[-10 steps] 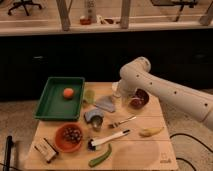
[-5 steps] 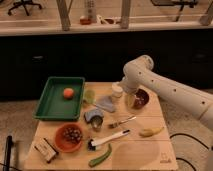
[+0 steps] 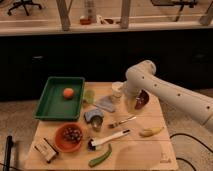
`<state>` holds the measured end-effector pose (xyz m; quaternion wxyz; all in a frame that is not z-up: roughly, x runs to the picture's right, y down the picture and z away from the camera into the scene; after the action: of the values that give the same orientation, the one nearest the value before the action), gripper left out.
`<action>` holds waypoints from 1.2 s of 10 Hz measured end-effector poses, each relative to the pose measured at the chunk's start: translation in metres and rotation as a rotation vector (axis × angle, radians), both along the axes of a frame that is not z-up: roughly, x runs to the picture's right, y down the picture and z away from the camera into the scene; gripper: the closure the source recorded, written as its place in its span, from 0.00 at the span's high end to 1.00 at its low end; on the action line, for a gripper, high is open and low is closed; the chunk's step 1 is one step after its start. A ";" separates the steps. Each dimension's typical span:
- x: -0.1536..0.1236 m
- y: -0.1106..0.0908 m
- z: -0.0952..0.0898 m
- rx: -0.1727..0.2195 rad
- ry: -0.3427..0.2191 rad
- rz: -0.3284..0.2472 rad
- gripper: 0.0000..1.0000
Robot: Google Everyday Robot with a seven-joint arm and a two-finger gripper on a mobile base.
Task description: Place fork in table surface
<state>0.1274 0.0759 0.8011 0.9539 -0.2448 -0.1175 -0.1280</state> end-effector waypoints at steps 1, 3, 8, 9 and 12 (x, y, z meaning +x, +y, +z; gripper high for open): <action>-0.001 0.006 0.003 -0.008 -0.008 0.003 0.80; -0.008 0.024 0.016 -0.029 -0.029 0.007 0.80; -0.014 0.052 0.029 -0.029 -0.046 0.063 0.80; -0.016 0.058 0.031 -0.027 -0.051 0.075 0.80; -0.023 0.070 0.041 -0.036 -0.071 0.099 0.80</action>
<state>0.1045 0.1461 0.8424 0.9498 -0.2512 -0.1652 -0.0871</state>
